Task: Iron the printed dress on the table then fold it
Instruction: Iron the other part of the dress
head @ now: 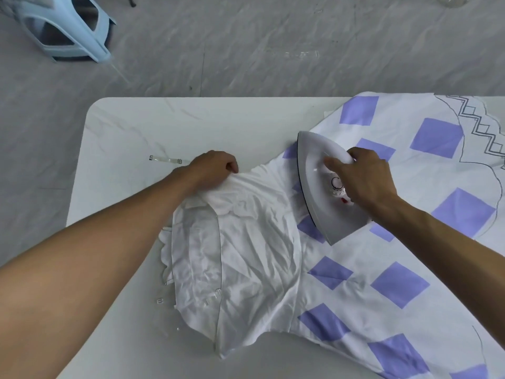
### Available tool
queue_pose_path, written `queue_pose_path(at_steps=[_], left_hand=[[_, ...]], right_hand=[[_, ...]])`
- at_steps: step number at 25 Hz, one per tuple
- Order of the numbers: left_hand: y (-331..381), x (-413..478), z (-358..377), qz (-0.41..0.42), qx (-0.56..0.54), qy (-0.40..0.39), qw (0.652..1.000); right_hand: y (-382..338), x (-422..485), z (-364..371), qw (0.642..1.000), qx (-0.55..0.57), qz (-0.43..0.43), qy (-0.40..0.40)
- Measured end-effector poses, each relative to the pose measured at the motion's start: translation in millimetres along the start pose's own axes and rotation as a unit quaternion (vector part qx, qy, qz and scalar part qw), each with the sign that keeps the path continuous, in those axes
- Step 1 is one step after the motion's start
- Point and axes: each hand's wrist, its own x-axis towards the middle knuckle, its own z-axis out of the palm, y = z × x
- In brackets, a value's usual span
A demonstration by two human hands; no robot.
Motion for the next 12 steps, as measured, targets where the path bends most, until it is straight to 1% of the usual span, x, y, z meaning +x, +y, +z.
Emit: queue_pose_path(at_steps=[2, 3, 4, 5, 6, 7, 8, 10, 12], left_hand=[[23, 13, -5, -0.02, -0.119, -0.022, 0.992], [33, 20, -6, -0.034, -0.152, -0.037, 0.987], [44, 26, -7, -0.035, -0.156, -0.061, 0.985], [52, 31, -5, -0.032, -0.123, -0.089, 0.988], [59, 37, -2, -0.018, -0.083, -0.099, 0.991], [64, 42, 3, 0.012, -0.056, -0.085, 0.995], [67, 46, 9, 0.05, -0.034, -0.05, 0.997], [72, 47, 18, 0.11, -0.001, 0.068, 0.992], [65, 34, 26, 0.112, 0.048, 0.183, 0.975]], right_hand=[[5, 2, -9, 1.0, 0.006, 0.005, 0.007], [6, 3, -12, 1.0, 0.005, 0.005, 0.005], [8, 3, -15, 1.0, 0.004, 0.004, 0.003], [12, 3, -17, 1.0, 0.004, 0.002, 0.002], [16, 2, -20, 1.0, 0.006, -0.001, 0.003], [20, 2, -22, 1.0, 0.009, -0.003, 0.005], [23, 2, -24, 1.0, 0.009, -0.006, 0.009], [31, 0, -25, 1.0, 0.006, -0.012, 0.018], [35, -1, -22, 1.0, -0.002, -0.013, 0.021]])
